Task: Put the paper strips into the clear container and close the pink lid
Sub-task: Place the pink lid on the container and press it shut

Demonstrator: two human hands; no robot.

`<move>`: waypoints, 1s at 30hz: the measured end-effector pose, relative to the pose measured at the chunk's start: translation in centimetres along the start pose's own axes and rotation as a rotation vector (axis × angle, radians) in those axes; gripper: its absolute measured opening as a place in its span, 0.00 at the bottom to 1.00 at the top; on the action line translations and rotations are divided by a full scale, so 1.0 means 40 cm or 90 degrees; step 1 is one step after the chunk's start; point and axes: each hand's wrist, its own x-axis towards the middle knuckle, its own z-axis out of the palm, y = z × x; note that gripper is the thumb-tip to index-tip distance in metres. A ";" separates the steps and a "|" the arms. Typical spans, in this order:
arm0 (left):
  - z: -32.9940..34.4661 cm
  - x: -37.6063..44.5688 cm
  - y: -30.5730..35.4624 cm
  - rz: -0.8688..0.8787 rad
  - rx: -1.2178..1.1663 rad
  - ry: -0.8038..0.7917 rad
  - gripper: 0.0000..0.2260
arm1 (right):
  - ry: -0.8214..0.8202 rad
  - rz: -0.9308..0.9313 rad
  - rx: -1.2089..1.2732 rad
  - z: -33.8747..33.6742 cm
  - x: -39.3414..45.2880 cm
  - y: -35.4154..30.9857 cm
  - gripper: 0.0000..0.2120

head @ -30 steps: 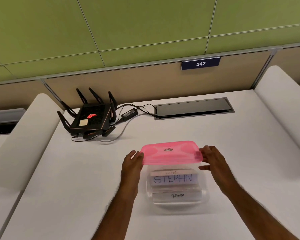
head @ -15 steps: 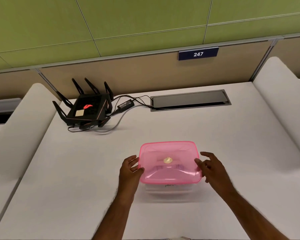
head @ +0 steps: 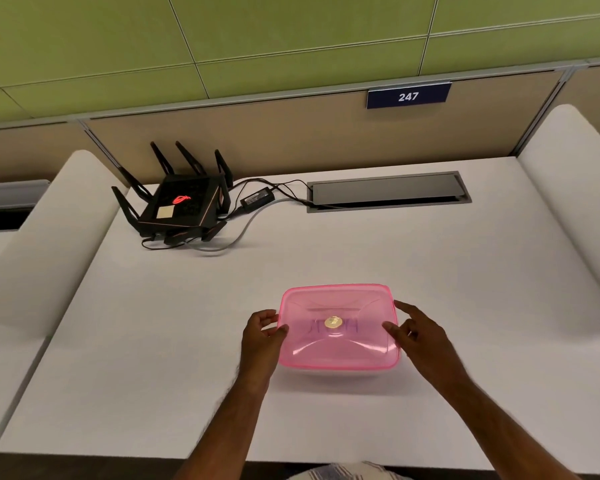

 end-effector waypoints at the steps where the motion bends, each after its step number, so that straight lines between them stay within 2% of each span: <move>1: 0.002 0.002 -0.002 0.000 0.006 -0.001 0.16 | 0.001 0.004 0.006 -0.002 0.001 0.000 0.24; 15: 0.003 -0.005 -0.023 0.034 0.049 -0.037 0.19 | -0.008 0.034 0.046 -0.008 -0.010 0.008 0.22; 21: 0.006 -0.006 -0.031 0.037 0.063 -0.042 0.18 | -0.043 0.035 0.003 -0.008 -0.007 0.028 0.21; 24: 0.013 -0.007 -0.033 0.043 0.073 -0.037 0.18 | -0.034 0.031 -0.098 -0.009 -0.002 0.041 0.20; 28: 0.013 -0.006 -0.033 0.042 0.075 -0.033 0.18 | 0.012 0.031 -0.151 -0.003 -0.001 0.023 0.26; 30: 0.014 -0.005 -0.032 0.041 0.081 -0.032 0.18 | 0.068 -0.022 -0.167 0.010 0.004 0.004 0.30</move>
